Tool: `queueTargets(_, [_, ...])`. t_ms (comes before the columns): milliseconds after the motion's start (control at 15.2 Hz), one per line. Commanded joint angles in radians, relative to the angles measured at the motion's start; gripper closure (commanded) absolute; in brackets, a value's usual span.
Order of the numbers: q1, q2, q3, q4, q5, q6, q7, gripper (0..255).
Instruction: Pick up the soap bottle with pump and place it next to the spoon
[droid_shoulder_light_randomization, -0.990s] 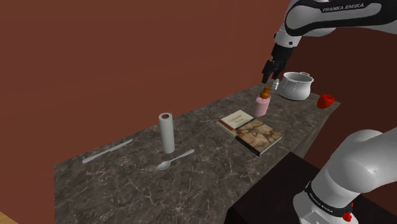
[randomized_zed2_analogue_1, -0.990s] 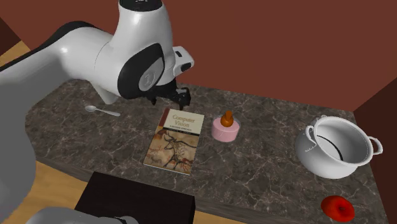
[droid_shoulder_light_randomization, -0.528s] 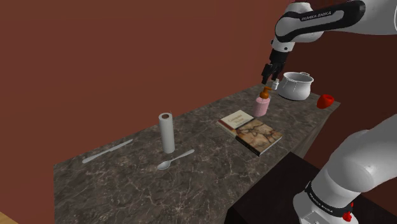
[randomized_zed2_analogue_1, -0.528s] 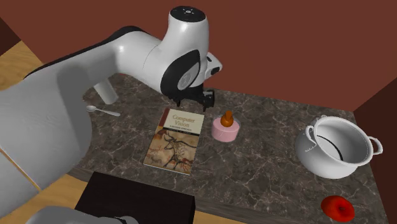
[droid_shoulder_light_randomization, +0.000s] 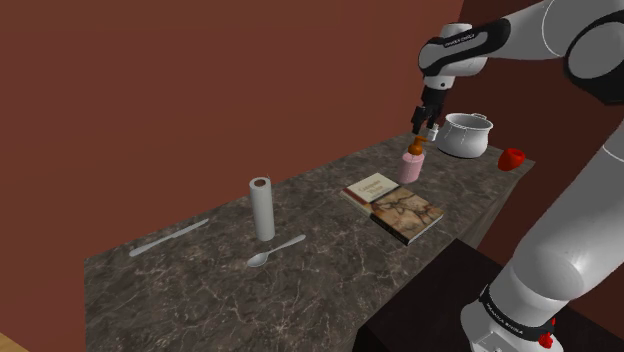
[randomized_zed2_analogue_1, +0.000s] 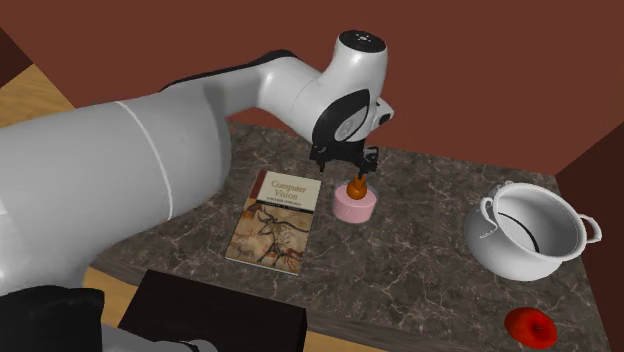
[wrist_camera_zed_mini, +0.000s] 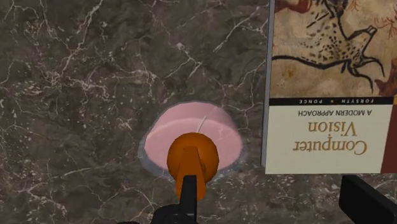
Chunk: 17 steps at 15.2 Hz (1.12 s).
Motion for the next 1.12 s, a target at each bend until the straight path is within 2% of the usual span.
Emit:
queueTargets(0, [-0.015, 0.086, -0.018, 0.068, 0.03, 0.002, -0.041, 0])
queueTargets(198, [-0.043, 0.185, -0.031, 0.149, 0.067, -0.001, -0.088, 0])
queueTargets(660, [-0.047, 0.214, -0.027, 0.088, 0.084, 0.086, -0.099, 0])
queueTargets(1056, [-0.047, 0.217, -0.026, 0.084, 0.086, 0.093, -0.1, 0])
